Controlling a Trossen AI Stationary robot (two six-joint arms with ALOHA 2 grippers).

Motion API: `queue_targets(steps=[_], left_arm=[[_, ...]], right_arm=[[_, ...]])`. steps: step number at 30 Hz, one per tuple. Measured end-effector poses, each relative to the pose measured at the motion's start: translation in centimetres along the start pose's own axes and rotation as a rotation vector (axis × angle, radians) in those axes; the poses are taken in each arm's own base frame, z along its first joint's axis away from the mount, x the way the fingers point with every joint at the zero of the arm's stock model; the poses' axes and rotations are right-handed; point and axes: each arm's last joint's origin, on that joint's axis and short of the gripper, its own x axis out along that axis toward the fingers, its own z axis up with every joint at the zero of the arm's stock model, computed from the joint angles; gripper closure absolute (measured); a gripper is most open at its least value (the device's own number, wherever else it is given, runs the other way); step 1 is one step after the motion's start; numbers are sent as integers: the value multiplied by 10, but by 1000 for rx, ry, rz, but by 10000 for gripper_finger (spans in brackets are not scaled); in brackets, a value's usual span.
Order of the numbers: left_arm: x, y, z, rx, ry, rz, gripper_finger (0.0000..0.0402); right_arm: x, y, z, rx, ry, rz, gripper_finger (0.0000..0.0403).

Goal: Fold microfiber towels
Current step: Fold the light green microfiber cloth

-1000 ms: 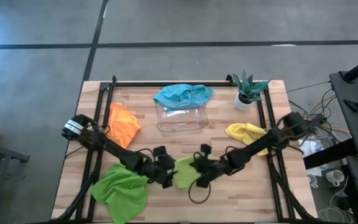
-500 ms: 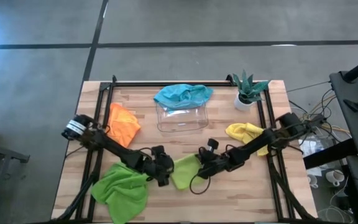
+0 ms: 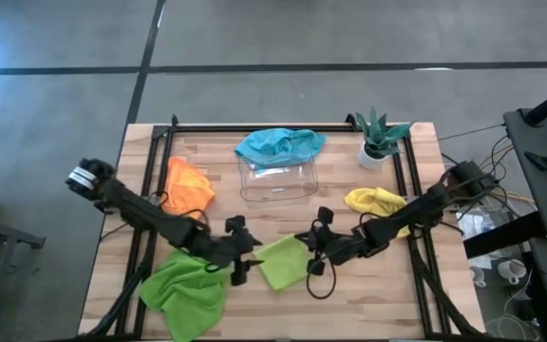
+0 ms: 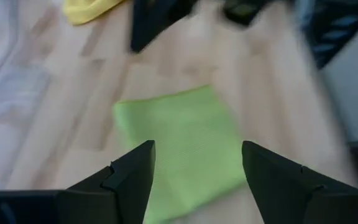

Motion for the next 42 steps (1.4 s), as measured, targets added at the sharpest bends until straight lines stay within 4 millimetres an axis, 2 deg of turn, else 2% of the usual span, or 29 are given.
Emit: queue_targets(steps=[5, 8, 11, 15, 20, 27, 30, 34, 38, 42], left_arm=[[-39, -29, 4, -45, -42, -187, 176], [-59, -52, -7, -33, -18, -302, 176], [-71, -69, -21, -20, 8, -347, 176], [-76, -76, -29, -11, -49, -262, 176], [-74, -71, -35, -55, -73, -190, 176], [-69, -69, -43, -38, -63, -158, 176], [-69, -68, -44, -22, -69, -145, 176], [-68, -68, -44, -10, -77, -135, 176], [-68, -68, -44, -11, -78, -134, 176], [-68, -68, -44, -10, -77, -134, 176]], right_arm=[[-1, 0, -1, 15, 13, 12, 394], [3, 6, 0, 28, 8, 108, 394], [20, 22, 6, 34, 9, 146, 394], [59, 51, 11, 17, 24, 139, 394], [101, 81, 4, 63, -3, 127, 394], [124, 83, -28, 229, -65, -113, 394], [123, 83, -44, 312, -83, -182, 394], [107, 84, -66, 373, -85, -217, 394], [74, 85, -85, 363, -34, -223, 394], [26, 79, -98, 273, 83, -243, 394]])
